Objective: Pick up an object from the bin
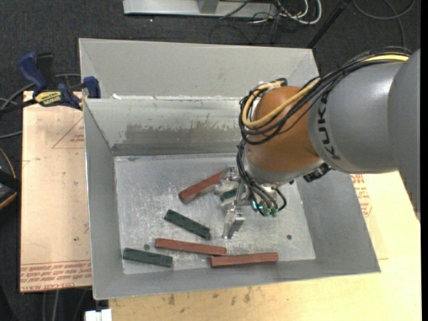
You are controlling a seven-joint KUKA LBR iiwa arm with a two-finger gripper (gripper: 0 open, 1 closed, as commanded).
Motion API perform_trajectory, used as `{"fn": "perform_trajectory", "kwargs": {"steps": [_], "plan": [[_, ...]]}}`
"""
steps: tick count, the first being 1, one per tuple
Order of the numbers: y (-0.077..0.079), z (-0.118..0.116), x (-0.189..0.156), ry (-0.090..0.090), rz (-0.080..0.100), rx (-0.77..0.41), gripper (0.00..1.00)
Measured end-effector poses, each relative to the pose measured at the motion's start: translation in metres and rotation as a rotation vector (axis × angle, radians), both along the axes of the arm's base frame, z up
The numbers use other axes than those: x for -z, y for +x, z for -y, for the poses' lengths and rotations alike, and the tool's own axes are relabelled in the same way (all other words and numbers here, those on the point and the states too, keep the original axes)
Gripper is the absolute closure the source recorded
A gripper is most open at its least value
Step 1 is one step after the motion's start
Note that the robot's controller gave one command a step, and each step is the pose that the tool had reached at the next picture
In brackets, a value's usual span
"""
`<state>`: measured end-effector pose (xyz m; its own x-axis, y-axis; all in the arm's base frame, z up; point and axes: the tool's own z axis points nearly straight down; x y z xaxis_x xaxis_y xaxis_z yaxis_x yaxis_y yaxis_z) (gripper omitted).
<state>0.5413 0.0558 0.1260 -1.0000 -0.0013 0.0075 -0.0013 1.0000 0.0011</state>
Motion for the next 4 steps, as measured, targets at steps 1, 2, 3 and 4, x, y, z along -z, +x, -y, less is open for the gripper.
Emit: {"fn": "perform_trajectory", "kwargs": {"steps": [1,2,3,4], "plan": [[0.002,0.000,-0.004,0.000,0.007,0.001,0.00],[-0.031,-0.060,0.049,0.002,0.023,0.212,1.00],[-0.031,-0.060,0.049,0.002,0.023,0.212,1.00],[-0.027,-0.048,-0.093,-0.001,0.011,0.255,1.00]]}}
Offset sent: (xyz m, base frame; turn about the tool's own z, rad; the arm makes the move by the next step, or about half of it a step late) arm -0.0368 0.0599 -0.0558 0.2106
